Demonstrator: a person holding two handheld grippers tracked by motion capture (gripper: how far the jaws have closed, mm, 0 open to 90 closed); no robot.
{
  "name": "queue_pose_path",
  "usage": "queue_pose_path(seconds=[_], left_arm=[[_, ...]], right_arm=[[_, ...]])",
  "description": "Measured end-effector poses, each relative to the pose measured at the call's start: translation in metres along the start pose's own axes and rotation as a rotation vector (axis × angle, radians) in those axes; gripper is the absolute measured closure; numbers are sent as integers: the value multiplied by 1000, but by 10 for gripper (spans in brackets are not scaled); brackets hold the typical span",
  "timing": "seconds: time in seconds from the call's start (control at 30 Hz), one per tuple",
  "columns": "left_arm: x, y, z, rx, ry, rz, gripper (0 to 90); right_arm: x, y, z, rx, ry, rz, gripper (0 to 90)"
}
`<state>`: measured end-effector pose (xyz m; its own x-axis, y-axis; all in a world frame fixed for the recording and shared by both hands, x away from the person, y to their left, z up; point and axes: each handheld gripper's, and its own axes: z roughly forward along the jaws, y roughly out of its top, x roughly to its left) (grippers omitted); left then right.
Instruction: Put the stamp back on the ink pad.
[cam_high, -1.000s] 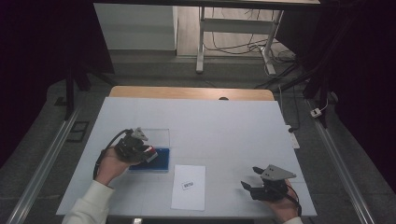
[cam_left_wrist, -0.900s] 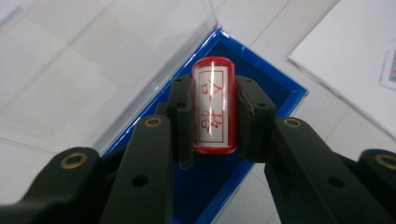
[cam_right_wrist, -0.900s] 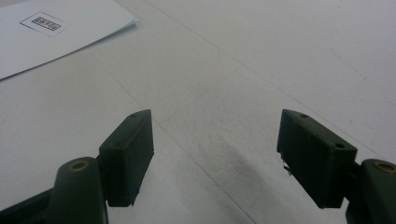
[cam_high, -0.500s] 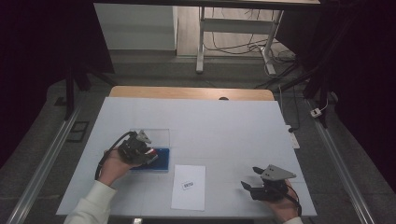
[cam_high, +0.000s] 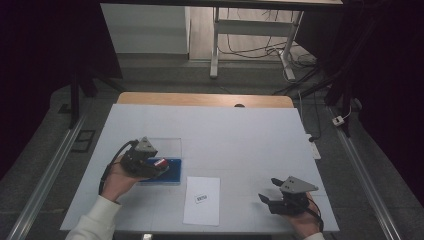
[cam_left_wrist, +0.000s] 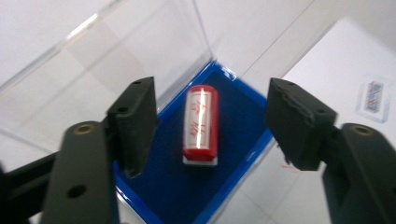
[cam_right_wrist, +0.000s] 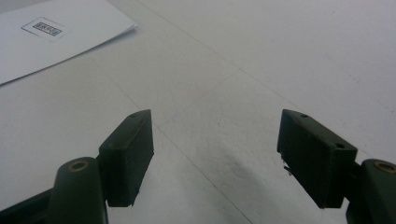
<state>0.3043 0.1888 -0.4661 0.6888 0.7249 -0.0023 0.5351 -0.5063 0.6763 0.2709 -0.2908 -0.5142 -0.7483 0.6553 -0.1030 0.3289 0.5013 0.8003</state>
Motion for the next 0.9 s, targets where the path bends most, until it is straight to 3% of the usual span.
queue_pose_path(seconds=[0.2, 0.43, 0.73, 0.9], left_arm=[[-11, -23, -17, -83, 34, -21, 281], [-21, -48, -22, -112, 35, -59, 271], [-31, -83, -26, -100, 38, -94, 273], [-34, -93, -27, -105, 32, -104, 273]], right_arm=[[-2, 1, -4, -19, -3, 1, 266], [-3, 2, -5, -31, -5, -1, 265], [-6, 2, -9, -41, -28, -5, 266], [-8, 2, -10, -49, -34, 2, 266]])
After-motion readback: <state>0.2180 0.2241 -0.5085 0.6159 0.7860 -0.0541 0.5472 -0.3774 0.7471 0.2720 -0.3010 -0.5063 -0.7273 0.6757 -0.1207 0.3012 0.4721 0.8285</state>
